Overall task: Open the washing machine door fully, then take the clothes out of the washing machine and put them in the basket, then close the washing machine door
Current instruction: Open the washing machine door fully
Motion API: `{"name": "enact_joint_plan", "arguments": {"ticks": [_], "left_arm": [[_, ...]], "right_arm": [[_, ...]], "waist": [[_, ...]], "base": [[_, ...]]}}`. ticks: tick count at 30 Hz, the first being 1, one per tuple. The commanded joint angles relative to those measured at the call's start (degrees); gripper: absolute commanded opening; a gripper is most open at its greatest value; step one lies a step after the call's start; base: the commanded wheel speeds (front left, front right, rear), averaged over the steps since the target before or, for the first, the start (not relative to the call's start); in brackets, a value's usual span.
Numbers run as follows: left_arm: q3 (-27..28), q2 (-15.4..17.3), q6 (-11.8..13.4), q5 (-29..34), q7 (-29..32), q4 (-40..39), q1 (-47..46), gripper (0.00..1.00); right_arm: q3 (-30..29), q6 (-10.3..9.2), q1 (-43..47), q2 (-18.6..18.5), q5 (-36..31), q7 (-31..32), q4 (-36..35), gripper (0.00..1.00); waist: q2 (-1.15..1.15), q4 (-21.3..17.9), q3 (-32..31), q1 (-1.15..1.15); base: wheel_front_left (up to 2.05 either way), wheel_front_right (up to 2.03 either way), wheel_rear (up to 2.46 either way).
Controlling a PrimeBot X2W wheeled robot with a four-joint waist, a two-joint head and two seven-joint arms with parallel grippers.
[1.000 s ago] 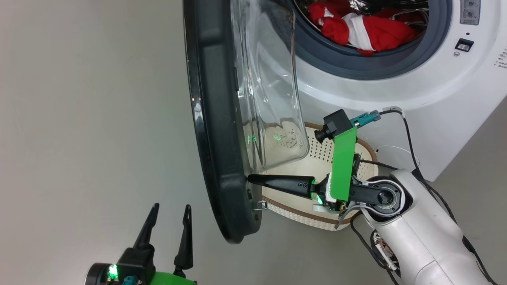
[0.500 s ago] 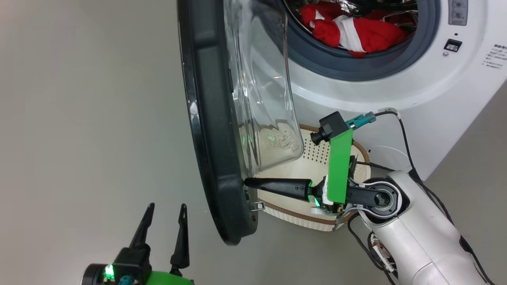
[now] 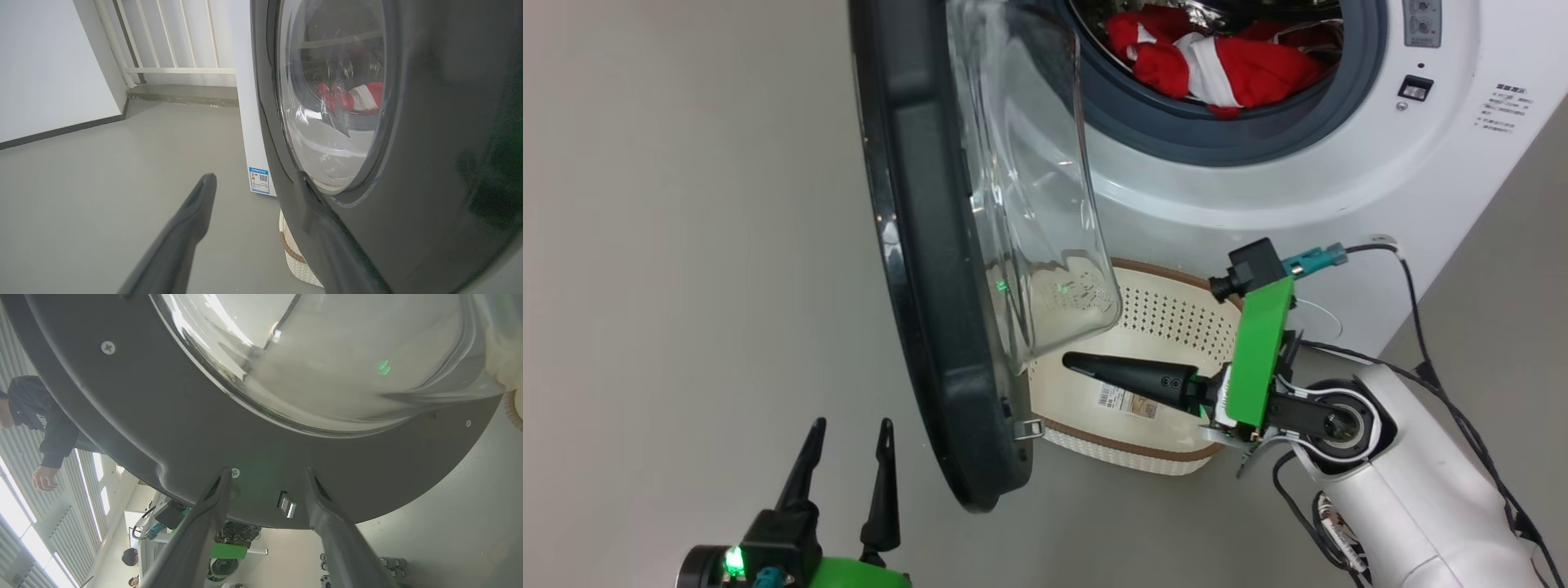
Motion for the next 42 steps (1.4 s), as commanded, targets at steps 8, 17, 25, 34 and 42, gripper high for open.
{"name": "enact_joint_plan", "arguments": {"ticks": [8,17,25,34,42], "left_arm": [[3.5,0.8,-0.3,0.5,-0.5,-1.2,0.2,1.0],[5.1,0.8,-0.7,0.9,-0.5,-0.9,0.6,1.0],[6.6,0.8,-0.9,1.4,-0.5,-0.9,1.3,1.0],[7.6,0.8,-1.3,2.0,-0.5,-0.6,1.4,1.0],[8.0,0.8,-1.4,2.2,-0.5,-0.5,1.6,1.0]], "right_arm": [[0.8,0.09,3.1,-3.1,-4.8,-5.6,-1.7,1.0],[0.0,0.09,7.4,-8.9,-8.9,-14.8,0.7,1.0],[2.4,0.09,10.5,-14.5,-15.2,-26.4,1.5,1.0],[14.5,0.09,11.4,-21.3,-25.0,-47.6,-1.8,1.0],[19.8,0.09,10.2,-22.6,-31.8,-60.6,2.5,1.0]], "waist": [[0.0,-2.0,-0.1,0.0],[0.0,-3.6,-0.7,0.0],[0.0,-4.9,-1.2,0.0],[0.0,-5.6,-1.4,0.0],[0.0,-5.6,-1.6,0.0]], "base": [[0.0,0.0,0.0],[0.0,0.0,0.0],[0.0,0.0,0.0],[0.0,0.0,0.0],[0.0,0.0,0.0]]}}
